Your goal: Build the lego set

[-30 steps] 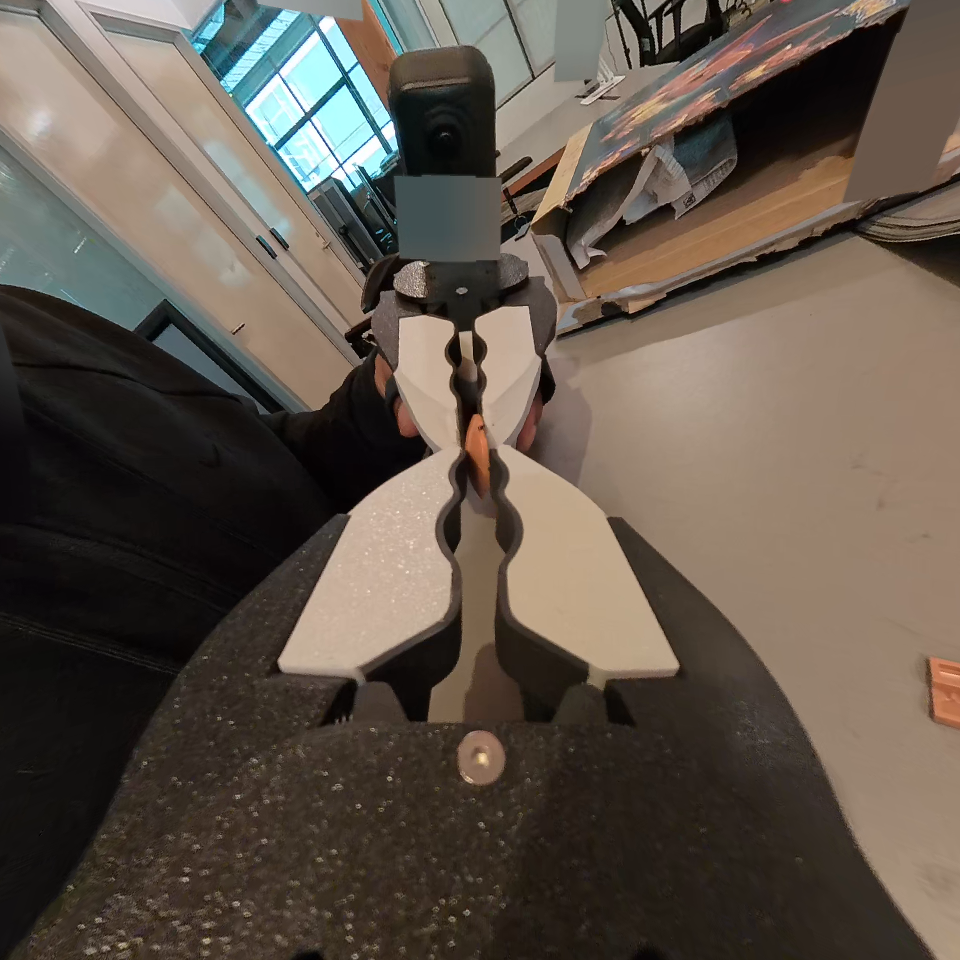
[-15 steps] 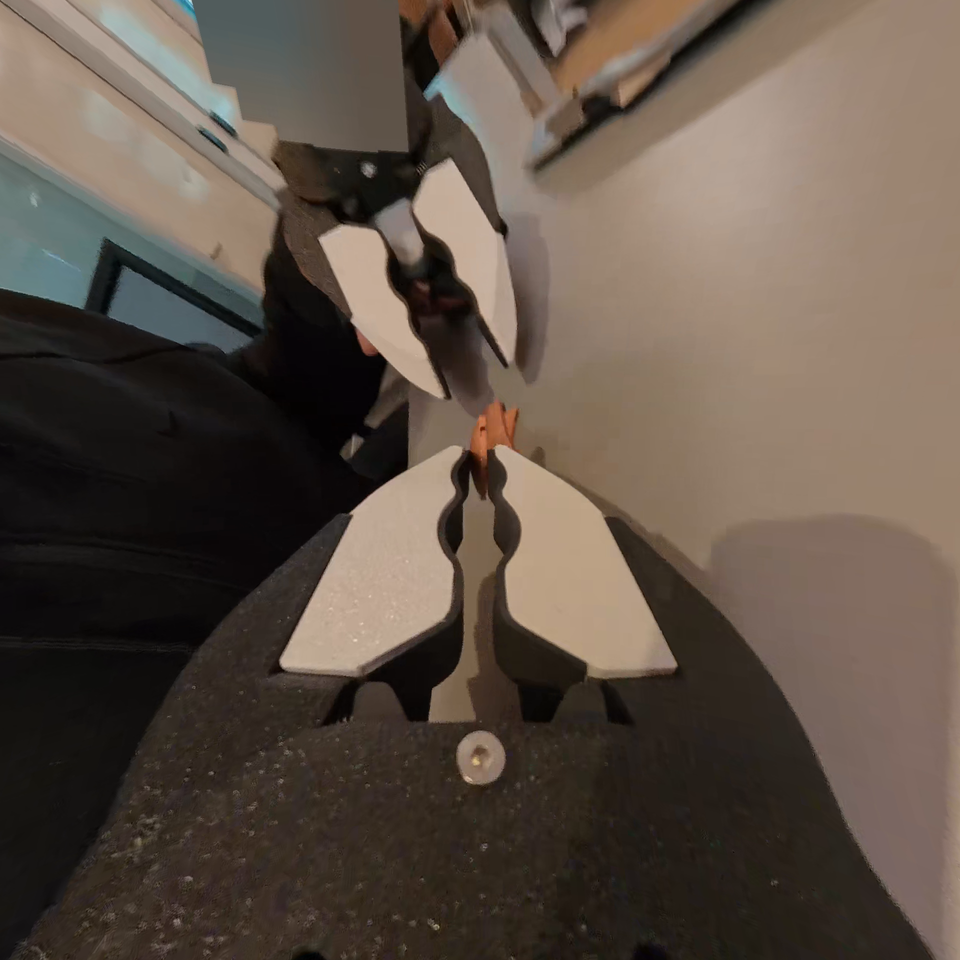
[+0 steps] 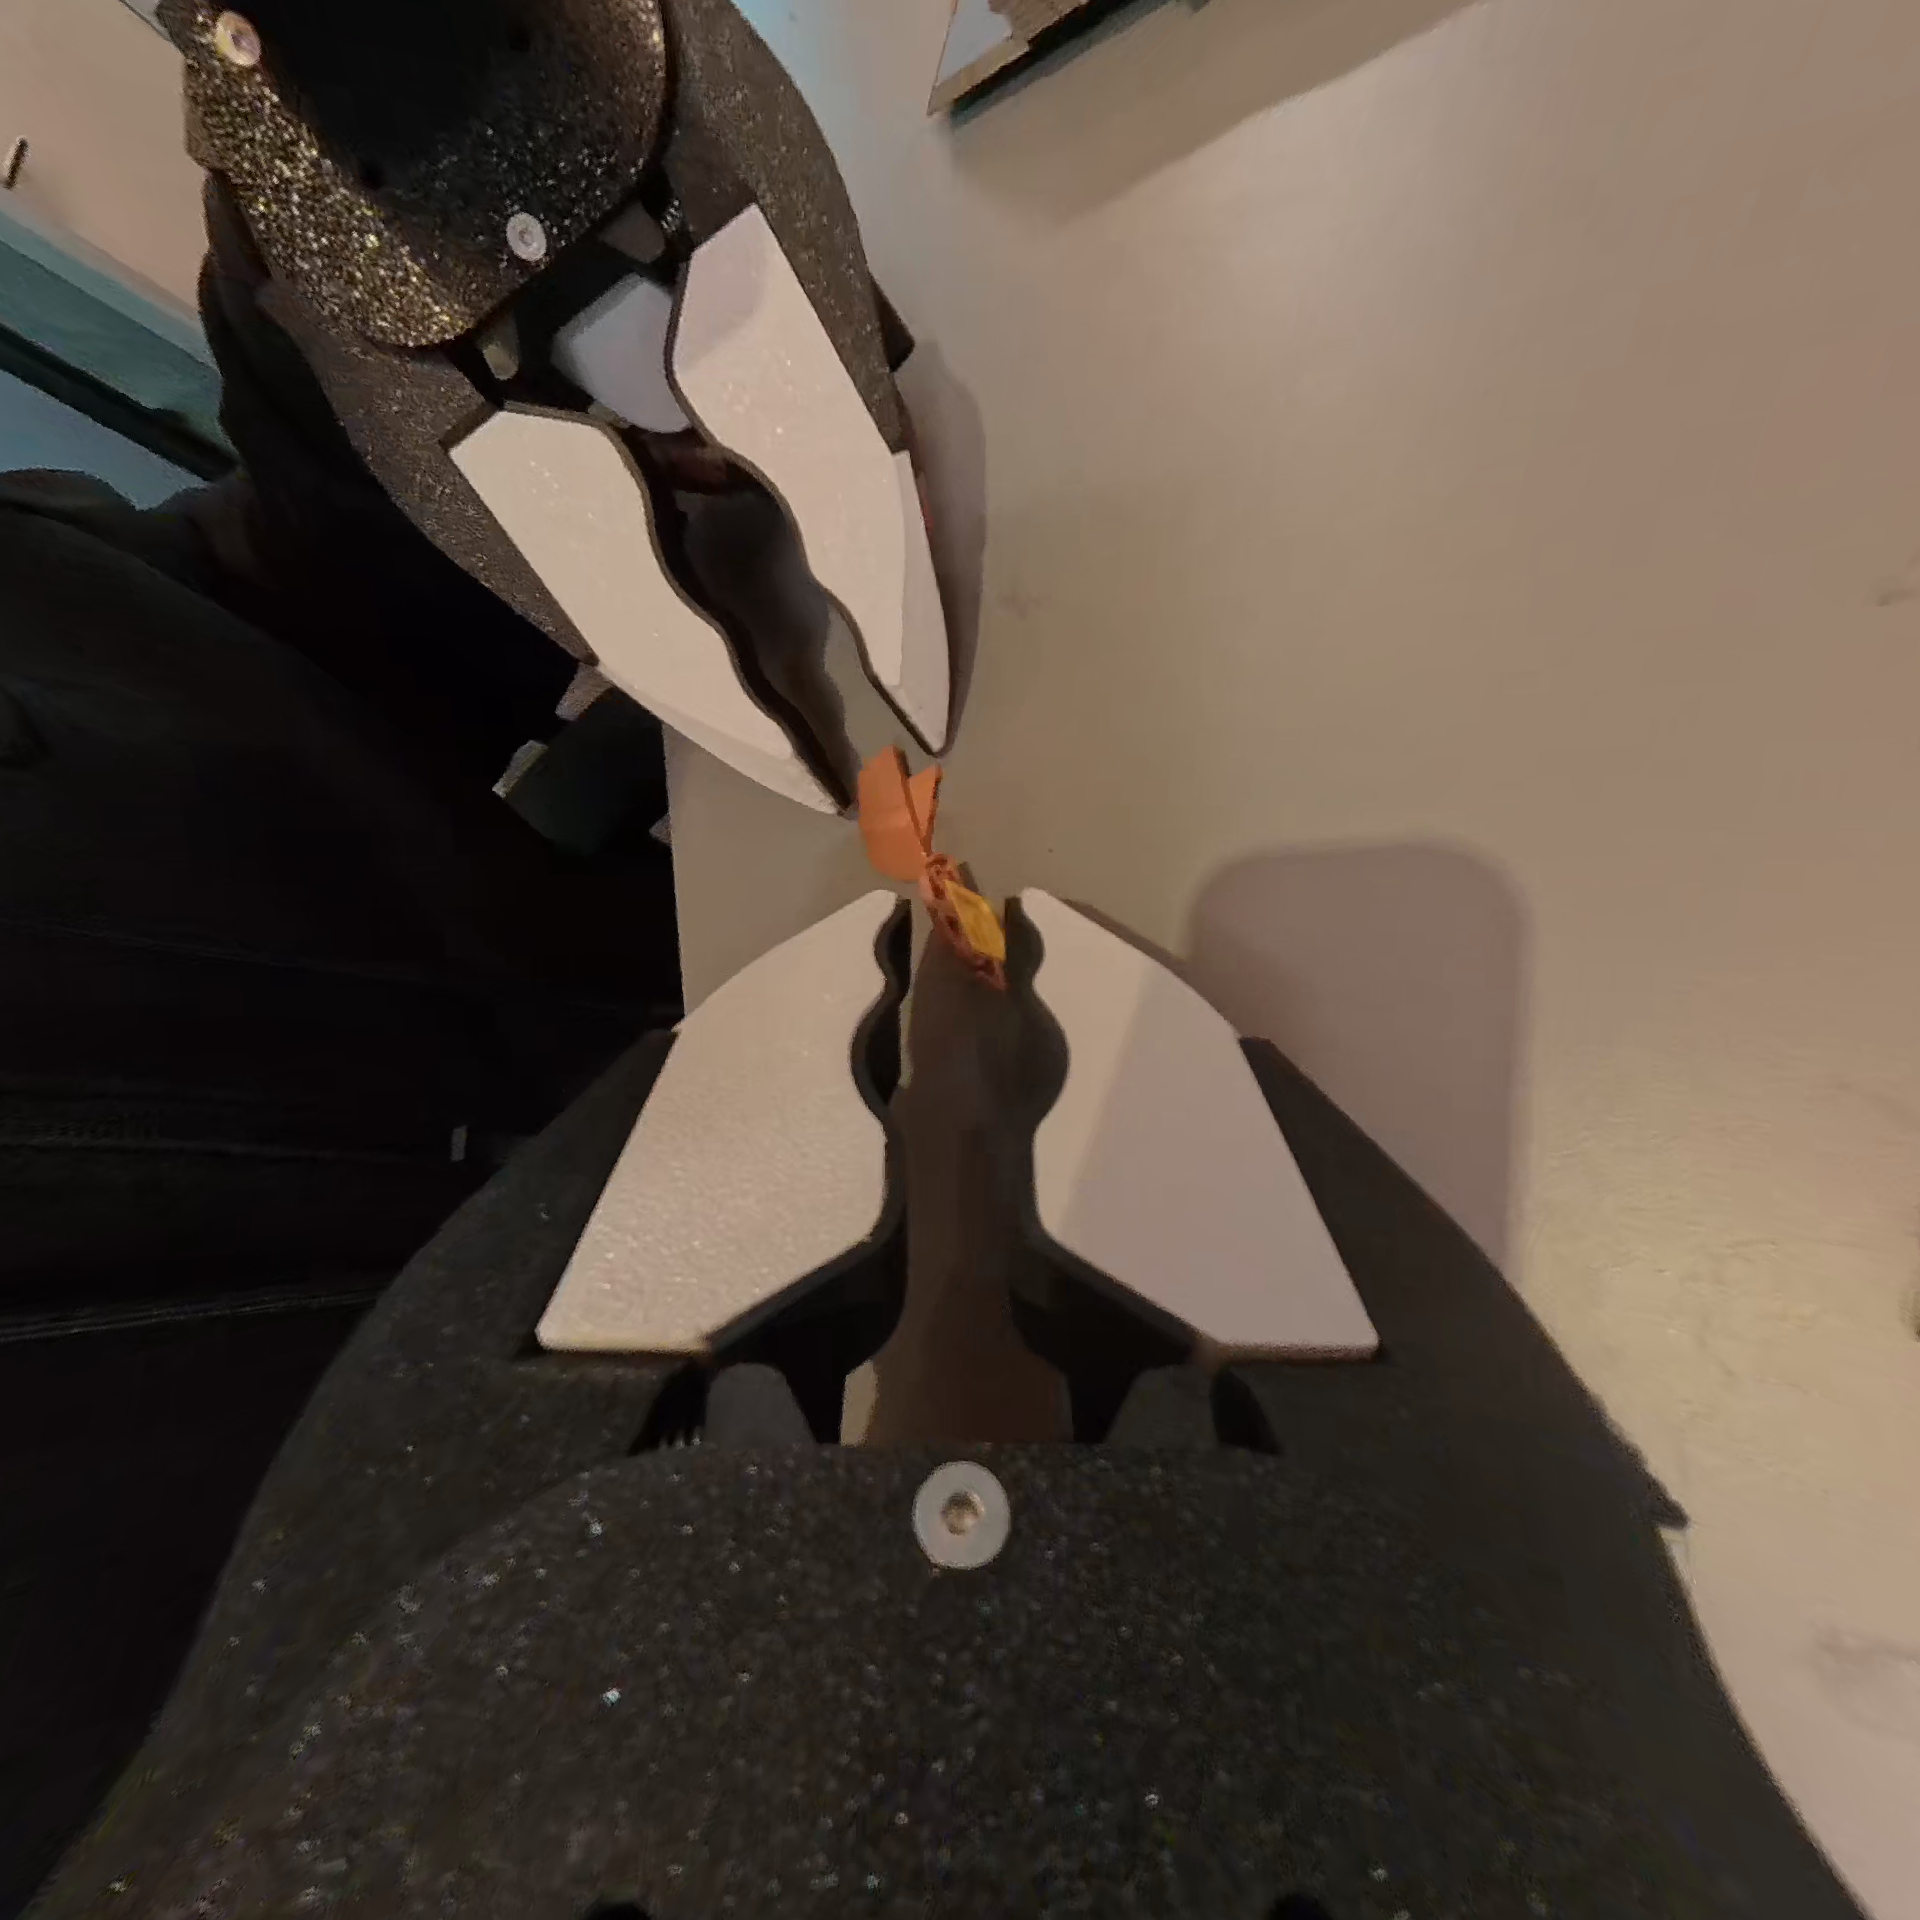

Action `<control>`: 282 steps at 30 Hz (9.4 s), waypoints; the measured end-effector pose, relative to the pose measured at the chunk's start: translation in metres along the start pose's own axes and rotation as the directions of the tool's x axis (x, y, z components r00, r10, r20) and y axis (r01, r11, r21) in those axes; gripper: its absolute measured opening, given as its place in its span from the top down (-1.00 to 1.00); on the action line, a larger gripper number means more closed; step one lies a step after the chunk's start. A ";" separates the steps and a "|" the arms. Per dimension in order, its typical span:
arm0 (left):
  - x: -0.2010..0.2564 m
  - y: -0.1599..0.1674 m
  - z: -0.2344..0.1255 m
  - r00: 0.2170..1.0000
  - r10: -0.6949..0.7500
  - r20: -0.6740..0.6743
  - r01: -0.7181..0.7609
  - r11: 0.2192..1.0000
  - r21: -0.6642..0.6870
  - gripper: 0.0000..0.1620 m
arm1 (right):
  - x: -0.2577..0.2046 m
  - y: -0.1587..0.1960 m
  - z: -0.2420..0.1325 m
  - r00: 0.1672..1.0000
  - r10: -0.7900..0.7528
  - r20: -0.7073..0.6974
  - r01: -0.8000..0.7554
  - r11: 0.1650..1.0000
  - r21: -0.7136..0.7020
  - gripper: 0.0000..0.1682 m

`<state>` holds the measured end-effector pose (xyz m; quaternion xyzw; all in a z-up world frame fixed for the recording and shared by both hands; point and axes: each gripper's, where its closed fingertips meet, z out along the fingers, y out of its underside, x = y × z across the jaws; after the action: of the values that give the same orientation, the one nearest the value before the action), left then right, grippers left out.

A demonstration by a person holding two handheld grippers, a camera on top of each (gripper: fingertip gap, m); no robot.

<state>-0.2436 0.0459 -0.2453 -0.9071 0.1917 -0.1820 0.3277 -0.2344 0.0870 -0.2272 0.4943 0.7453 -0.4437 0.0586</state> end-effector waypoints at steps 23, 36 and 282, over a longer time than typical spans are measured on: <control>0.003 0.002 -0.013 0.999 -0.027 0.027 0.025 0.997 0.072 0.77 | 0.033 -0.021 -0.005 0.995 -0.024 -0.095 0.027 0.999 0.029 0.82; 0.030 0.014 -0.008 0.996 -0.054 -0.074 0.054 0.999 -0.004 0.81 | -0.009 0.004 0.029 0.926 -0.318 -0.202 0.292 0.945 -0.149 0.76; 0.124 -0.043 -0.063 0.989 -0.024 -0.144 0.143 0.370 0.918 0.78 | -0.157 0.003 0.015 0.895 -0.438 -0.083 0.388 0.671 0.632 0.92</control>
<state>-0.1561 -0.0145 -0.1460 -0.5660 0.0283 -0.3222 0.7584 -0.1584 -0.0311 -0.1556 0.2860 0.6410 -0.6879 -0.1850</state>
